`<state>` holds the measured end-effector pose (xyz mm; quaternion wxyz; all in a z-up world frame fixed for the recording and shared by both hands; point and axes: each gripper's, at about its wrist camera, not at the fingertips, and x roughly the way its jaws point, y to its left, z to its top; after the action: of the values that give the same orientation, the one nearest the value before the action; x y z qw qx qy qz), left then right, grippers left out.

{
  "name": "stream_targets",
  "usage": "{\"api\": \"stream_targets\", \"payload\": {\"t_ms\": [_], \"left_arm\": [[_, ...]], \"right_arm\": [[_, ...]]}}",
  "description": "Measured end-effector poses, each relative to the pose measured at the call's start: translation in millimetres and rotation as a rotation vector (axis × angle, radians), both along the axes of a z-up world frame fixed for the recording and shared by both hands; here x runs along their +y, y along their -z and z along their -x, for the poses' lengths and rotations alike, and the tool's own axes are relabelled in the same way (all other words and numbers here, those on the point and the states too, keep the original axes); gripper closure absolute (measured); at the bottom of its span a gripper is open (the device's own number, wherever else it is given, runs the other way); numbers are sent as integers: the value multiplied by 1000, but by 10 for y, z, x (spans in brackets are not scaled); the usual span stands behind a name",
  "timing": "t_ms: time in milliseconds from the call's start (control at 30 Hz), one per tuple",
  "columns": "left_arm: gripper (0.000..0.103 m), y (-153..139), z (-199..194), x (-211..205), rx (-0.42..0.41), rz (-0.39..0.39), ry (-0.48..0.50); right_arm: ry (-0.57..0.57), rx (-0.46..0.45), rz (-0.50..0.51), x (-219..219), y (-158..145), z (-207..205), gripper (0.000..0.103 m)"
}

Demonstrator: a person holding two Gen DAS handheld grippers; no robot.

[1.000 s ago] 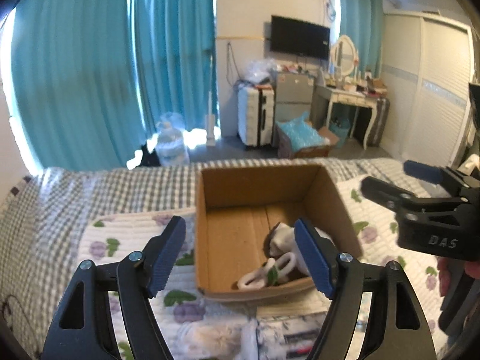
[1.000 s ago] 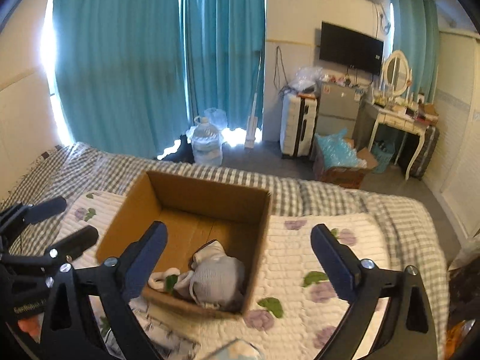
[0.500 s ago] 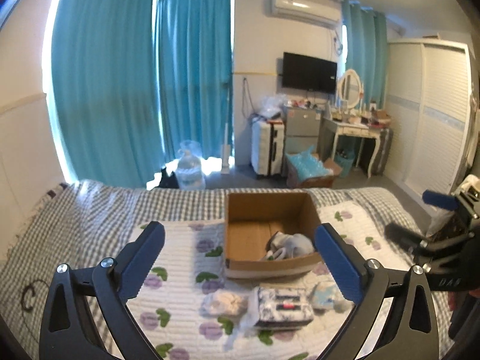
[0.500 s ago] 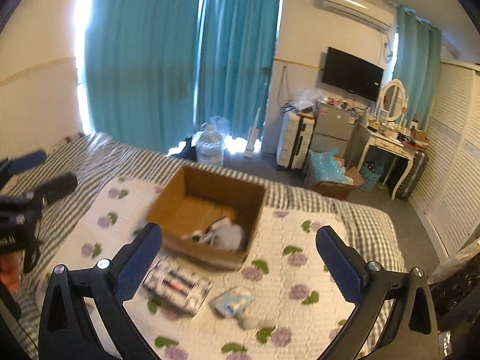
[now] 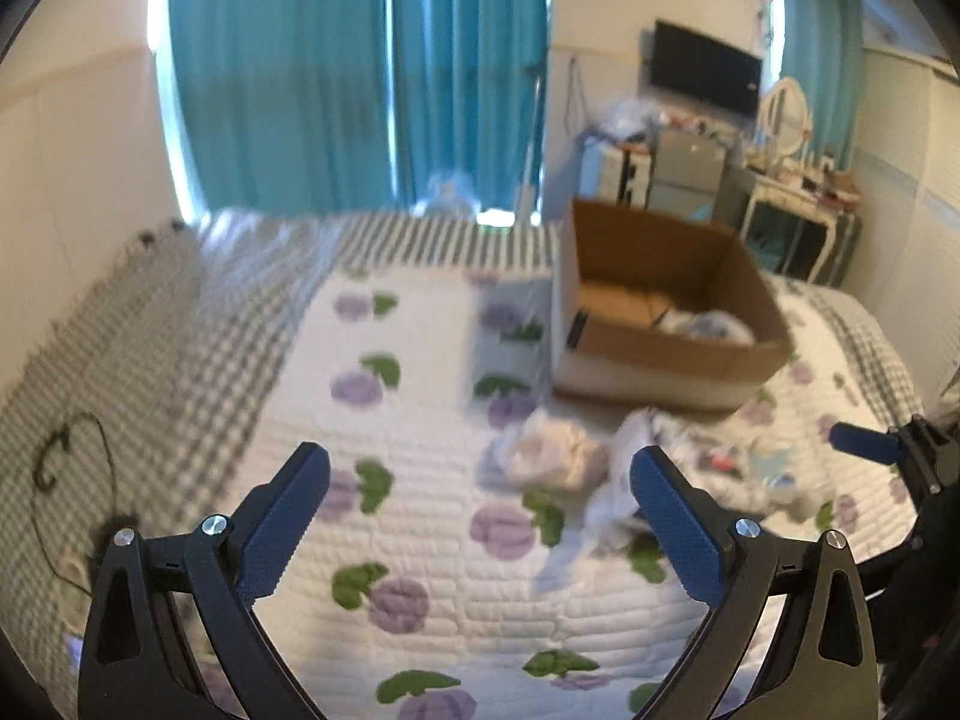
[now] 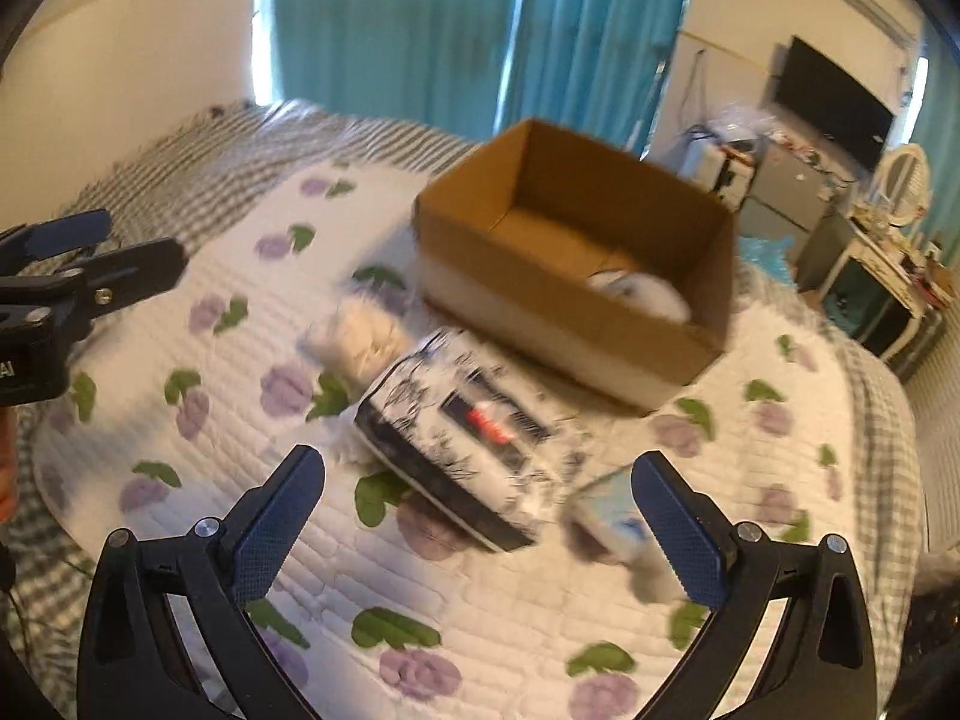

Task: Organize soft objects
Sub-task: 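Grasp the floral tissue pack with the right gripper while the left grasps a white cloth, then lift both held items over the box and release them inside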

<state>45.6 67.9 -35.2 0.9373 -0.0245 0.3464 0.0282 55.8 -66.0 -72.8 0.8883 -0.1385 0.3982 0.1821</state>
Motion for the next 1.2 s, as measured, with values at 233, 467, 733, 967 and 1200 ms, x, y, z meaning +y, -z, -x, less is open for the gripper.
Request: {"api": "stream_targets", "payload": {"t_ms": [233, 467, 733, 967, 1200], "left_arm": [[1, 471, -268, 22, 67, -2, 3], [1, 751, -489, 40, 105, -5, 12], [2, 817, -598, -201, 135, 16, 99], [20, 971, -607, -480, 197, -12, 180], [75, 1062, -574, -541, 292, 125, 275]], "right_arm": [[8, 82, 68, 154, 594, -334, 2], [42, 51, 137, 180, 869, -507, 6], [138, -14, 52, -123, 713, -586, 40], [192, -42, -43, -326, 525, -545, 49], [220, -58, -93, -442, 374, -415, 49]]}}
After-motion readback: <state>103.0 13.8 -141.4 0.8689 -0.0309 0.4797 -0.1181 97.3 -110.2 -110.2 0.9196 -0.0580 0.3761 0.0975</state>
